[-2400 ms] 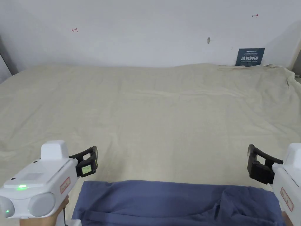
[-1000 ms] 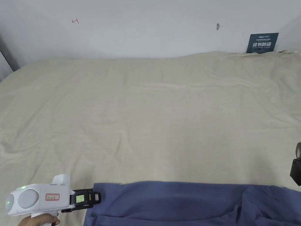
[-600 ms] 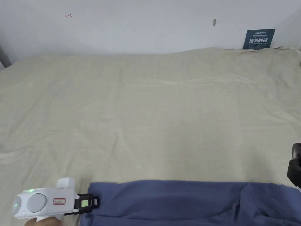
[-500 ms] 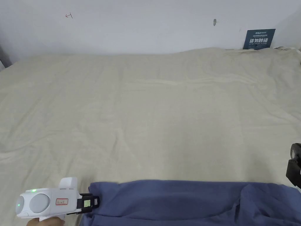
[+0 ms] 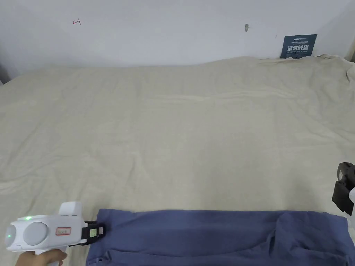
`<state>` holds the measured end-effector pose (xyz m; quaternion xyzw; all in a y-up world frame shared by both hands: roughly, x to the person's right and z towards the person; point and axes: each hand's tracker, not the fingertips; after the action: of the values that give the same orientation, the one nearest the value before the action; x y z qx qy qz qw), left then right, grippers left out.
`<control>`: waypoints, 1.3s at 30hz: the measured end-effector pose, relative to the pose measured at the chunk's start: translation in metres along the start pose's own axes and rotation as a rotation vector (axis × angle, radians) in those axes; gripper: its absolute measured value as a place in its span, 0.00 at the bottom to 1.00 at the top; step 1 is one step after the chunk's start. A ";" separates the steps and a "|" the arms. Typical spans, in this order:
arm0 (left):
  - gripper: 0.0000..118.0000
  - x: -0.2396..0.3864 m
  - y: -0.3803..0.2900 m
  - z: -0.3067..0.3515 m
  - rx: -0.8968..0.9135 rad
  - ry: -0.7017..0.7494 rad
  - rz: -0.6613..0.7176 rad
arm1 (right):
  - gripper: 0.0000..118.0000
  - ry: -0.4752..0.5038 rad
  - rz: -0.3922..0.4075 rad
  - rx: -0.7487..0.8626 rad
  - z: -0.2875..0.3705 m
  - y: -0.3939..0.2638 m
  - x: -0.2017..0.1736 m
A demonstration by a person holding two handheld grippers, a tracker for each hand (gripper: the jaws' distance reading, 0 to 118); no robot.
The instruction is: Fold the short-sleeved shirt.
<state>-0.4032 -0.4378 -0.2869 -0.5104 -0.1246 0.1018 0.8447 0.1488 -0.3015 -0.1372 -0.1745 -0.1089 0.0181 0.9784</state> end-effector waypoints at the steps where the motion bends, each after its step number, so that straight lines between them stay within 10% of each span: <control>1: 0.01 -0.002 0.001 0.006 0.009 -0.007 0.005 | 0.00 -0.001 -0.001 0.002 0.000 0.000 0.001; 19: 0.02 0.085 0.019 0.072 0.005 -0.080 0.048 | 0.00 0.032 -0.045 0.044 0.014 -0.002 0.010; 39: 0.02 0.261 -0.002 -0.099 -0.211 -0.206 -0.072 | 0.00 -0.002 -0.058 0.053 0.028 -0.010 0.046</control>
<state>-0.1242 -0.4429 -0.3016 -0.5784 -0.2387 0.1097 0.7723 0.1874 -0.2978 -0.0985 -0.1452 -0.1142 -0.0073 0.9828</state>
